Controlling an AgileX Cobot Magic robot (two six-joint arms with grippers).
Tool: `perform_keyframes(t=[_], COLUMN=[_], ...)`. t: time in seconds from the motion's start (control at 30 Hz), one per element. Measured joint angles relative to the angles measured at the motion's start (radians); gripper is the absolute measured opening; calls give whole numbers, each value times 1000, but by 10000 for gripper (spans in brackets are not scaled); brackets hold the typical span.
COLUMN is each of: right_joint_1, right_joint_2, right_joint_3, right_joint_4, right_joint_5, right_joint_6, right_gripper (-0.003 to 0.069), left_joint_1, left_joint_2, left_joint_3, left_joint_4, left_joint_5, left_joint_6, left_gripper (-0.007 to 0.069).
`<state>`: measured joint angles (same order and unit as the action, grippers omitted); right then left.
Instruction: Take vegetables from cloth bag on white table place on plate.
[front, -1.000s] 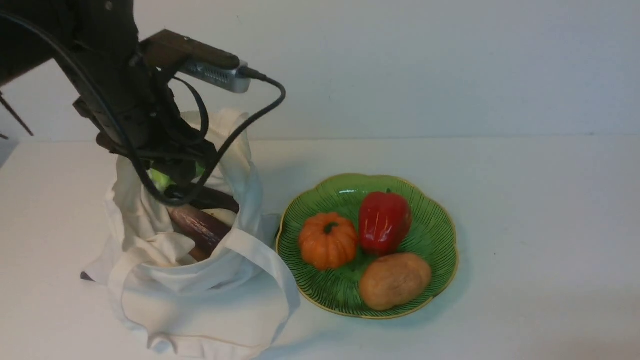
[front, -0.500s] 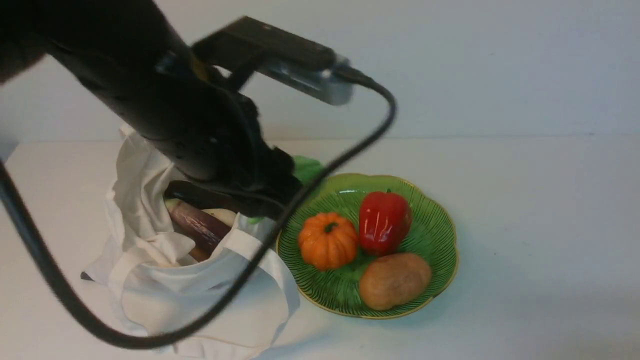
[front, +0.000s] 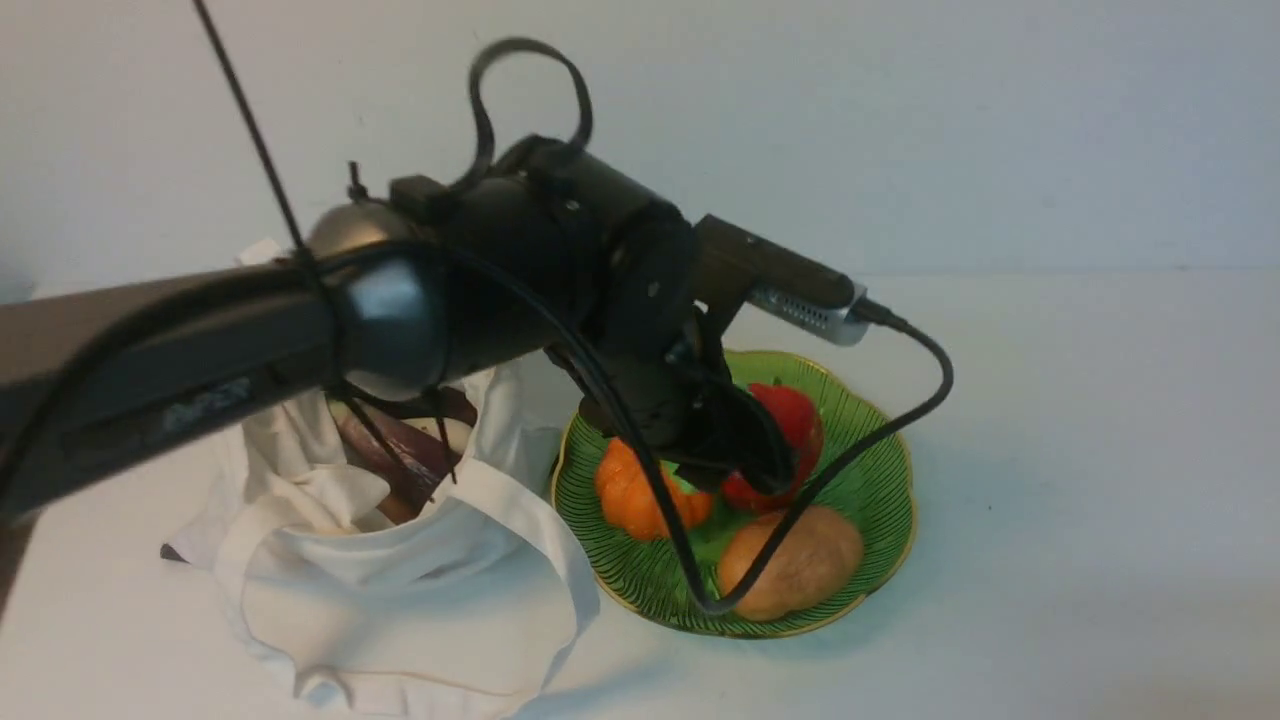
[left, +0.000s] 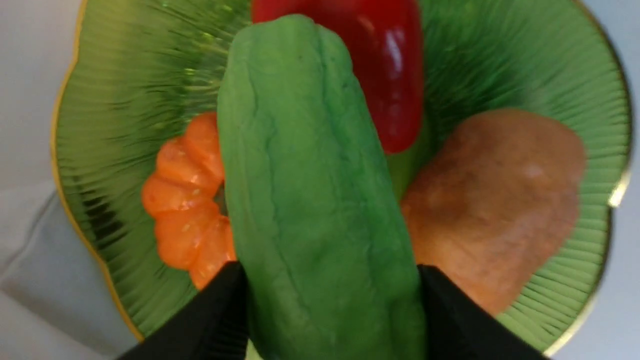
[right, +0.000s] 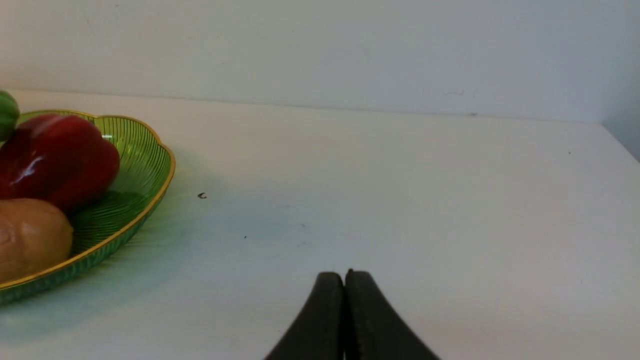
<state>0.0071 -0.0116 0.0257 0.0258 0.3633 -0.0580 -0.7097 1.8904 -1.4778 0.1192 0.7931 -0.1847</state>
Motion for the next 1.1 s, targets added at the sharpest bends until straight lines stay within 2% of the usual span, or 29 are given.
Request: perform_keyframes(t=[0.27, 0.4, 0.5, 0.6, 0.67, 0.8, 0.87, 0.9, 0.93, 0.97, 1.0, 1.03, 1.07, 1.1], right_joint_1=[0, 0, 0, 0, 0, 0, 0, 0, 0, 0, 0, 0, 0, 0], right_joint_2=[0, 0, 0, 0, 0, 0, 0, 0, 0, 0, 0, 0, 0, 0], right_joint_3=[0, 0, 0, 0, 0, 0, 0, 0, 0, 0, 0, 0, 0, 0], right_joint_4=[0, 0, 0, 0, 0, 0, 0, 0, 0, 0, 0, 0, 0, 0], right_joint_5=[0, 0, 0, 0, 0, 0, 0, 0, 0, 0, 0, 0, 0, 0], right_joint_6=[0, 0, 0, 0, 0, 0, 0, 0, 0, 0, 0, 0, 0, 0], right_gripper=[-15, -15, -15, -15, -15, -15, -15, -15, -15, -15, -15, -15, -15, -15], left_joint_1=[0, 0, 0, 0, 0, 0, -1, -1, -1, -1, -1, -1, -1, -1], left_joint_2=[52, 55, 55, 55, 55, 41, 6, -33, -39, -68, -147, -156, -237, -290], left_joint_3=[0, 0, -4, -21, -30, -107, -169, -201, -205, -220, -231, -232, -230, -224], left_joint_4=[83, 92, 97, 103, 111, 168, 234, 268, 274, 303, 343, 345, 365, 368], left_joint_5=[-93, -143, -158, -135, -115, 44, 151, 213, 221, 258, 307, 311, 342, 354], left_joint_6=[-74, -103, -126, -132, -132, -132, -132, -130, -130, -130, -130, -131, -139, -149], left_gripper=[379, 435, 510, 569, 582, 565, 477, 403, 375, 313, 163, 163, 59, 31])
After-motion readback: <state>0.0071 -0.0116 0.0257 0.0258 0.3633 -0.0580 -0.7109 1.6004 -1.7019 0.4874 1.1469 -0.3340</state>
